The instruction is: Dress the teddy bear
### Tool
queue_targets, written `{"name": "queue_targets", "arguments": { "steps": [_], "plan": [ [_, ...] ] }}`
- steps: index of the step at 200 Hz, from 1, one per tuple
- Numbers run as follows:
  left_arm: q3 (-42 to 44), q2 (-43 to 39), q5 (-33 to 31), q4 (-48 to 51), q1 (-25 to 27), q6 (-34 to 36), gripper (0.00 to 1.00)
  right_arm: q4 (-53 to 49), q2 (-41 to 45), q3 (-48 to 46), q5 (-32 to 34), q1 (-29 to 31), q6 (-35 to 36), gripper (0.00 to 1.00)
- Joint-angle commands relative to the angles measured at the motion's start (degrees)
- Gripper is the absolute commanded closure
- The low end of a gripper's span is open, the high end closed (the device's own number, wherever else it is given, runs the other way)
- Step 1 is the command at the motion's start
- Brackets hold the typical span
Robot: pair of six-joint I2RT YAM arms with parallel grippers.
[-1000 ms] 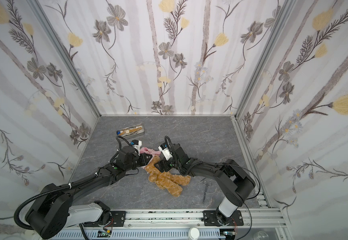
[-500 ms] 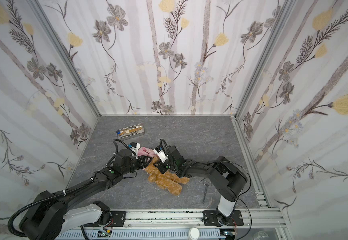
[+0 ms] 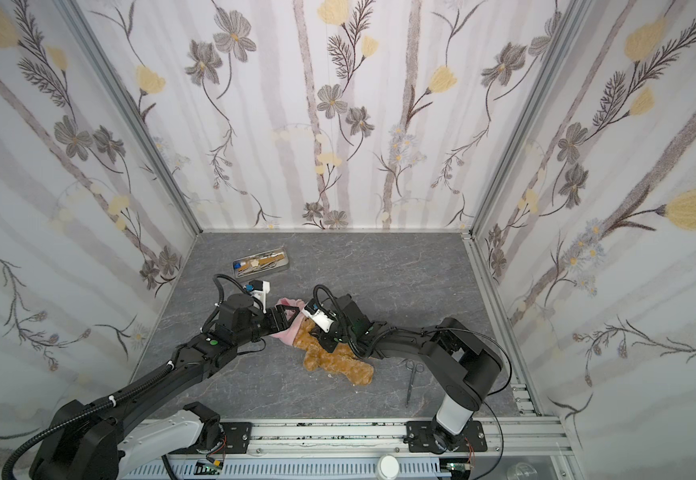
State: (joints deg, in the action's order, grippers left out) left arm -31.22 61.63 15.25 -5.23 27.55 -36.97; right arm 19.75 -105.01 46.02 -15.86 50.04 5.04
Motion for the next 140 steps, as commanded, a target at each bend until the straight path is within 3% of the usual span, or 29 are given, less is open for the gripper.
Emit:
{"name": "queue_targets", "arguments": {
  "steps": [1, 62, 140],
  "plan": [
    [-1.5, -0.6, -1.2, 3.8, -0.8, 3.1, 0.38, -0.2, 0.5, -0.3, 3.2, 0.9, 2.8, 0.87],
    [-4.9, -0.8, 3.1, 14.9, -9.9, 9.2, 0.41, 5.7, 4.2, -7.3, 6.8, 2.4, 7.2, 0.92],
    [-12.8, 4.8, 6.3, 23.4, -10.5, 17.9, 0.5, 10.2, 11.8, -14.5, 12.9, 6.2, 15.4, 0.97]
  ]
}}
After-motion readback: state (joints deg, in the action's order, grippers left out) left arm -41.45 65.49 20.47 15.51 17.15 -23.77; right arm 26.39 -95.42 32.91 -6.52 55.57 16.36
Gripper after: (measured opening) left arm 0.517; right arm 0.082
